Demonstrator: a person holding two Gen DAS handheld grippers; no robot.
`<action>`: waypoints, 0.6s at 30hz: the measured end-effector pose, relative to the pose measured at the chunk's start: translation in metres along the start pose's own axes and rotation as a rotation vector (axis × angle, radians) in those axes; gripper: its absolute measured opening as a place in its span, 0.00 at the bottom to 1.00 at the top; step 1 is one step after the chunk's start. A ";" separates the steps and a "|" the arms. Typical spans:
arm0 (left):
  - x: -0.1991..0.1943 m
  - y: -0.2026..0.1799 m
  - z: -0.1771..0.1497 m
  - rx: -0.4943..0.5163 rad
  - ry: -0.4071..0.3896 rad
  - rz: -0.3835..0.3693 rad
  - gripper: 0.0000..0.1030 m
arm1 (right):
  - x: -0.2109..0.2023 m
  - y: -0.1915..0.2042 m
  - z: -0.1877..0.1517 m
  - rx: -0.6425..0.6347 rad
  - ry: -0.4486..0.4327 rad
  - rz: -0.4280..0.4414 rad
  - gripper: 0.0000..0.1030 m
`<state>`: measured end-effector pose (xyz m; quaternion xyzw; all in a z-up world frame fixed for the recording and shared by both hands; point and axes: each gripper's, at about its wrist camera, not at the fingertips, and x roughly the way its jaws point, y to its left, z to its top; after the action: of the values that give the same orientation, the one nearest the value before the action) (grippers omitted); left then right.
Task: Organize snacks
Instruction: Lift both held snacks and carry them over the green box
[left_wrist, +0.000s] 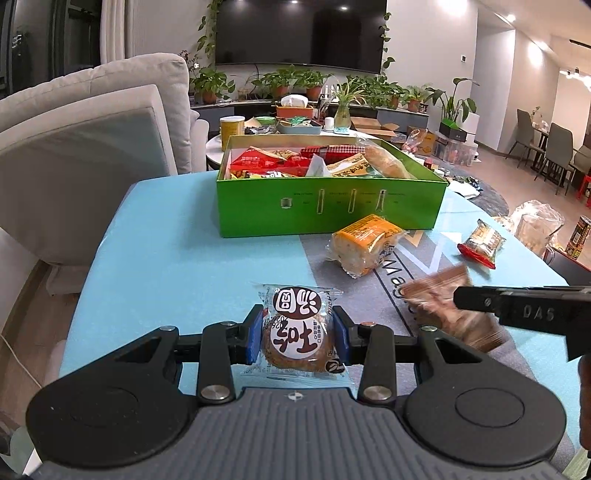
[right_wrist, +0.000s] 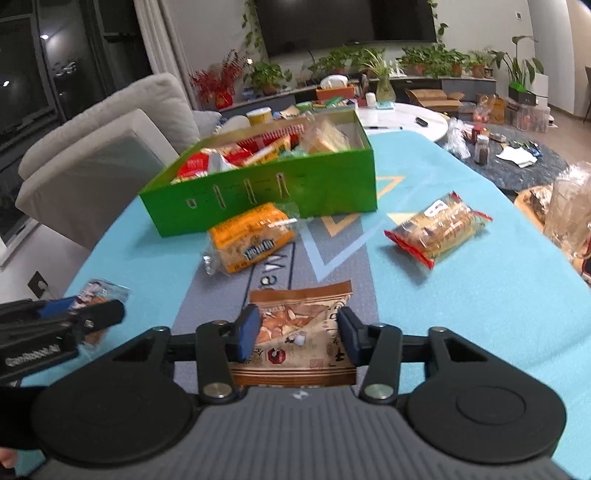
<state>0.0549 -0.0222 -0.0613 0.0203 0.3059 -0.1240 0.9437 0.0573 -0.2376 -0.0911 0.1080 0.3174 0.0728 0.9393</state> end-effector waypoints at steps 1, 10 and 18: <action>0.000 0.000 0.000 0.002 -0.001 -0.002 0.34 | -0.001 0.000 0.002 0.009 -0.001 0.016 0.70; 0.002 0.004 -0.001 -0.016 0.004 0.011 0.35 | 0.000 -0.003 -0.001 0.028 0.000 0.048 0.72; 0.006 0.007 -0.003 -0.020 0.015 0.012 0.35 | 0.025 0.014 -0.001 -0.072 0.057 0.025 0.72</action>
<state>0.0595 -0.0166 -0.0674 0.0138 0.3141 -0.1152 0.9423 0.0750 -0.2185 -0.1027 0.0760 0.3400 0.0989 0.9321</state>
